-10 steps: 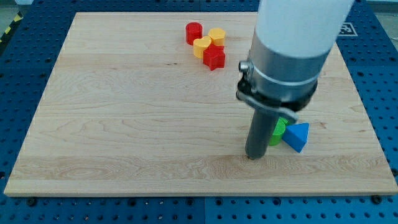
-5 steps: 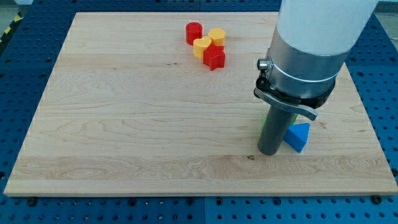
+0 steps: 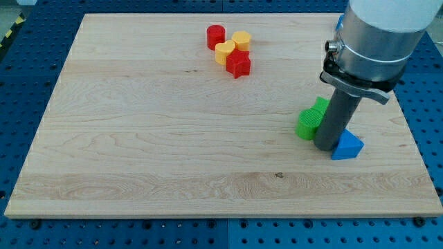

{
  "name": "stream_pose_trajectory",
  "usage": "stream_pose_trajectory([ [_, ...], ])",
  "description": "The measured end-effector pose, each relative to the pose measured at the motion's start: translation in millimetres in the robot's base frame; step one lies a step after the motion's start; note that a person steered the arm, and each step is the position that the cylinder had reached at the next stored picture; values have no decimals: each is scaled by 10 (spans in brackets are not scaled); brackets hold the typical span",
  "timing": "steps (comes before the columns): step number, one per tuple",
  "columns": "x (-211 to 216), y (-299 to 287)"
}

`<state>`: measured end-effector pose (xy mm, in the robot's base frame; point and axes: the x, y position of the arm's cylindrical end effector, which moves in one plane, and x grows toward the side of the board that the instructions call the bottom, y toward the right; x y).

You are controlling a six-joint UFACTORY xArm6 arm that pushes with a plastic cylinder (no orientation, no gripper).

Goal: Move the green circle left bottom to the blue cube

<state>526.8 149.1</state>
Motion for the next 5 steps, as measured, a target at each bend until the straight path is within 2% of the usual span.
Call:
stream_pose_trajectory([
  [1,98,-173],
  [5,-245,-333],
])
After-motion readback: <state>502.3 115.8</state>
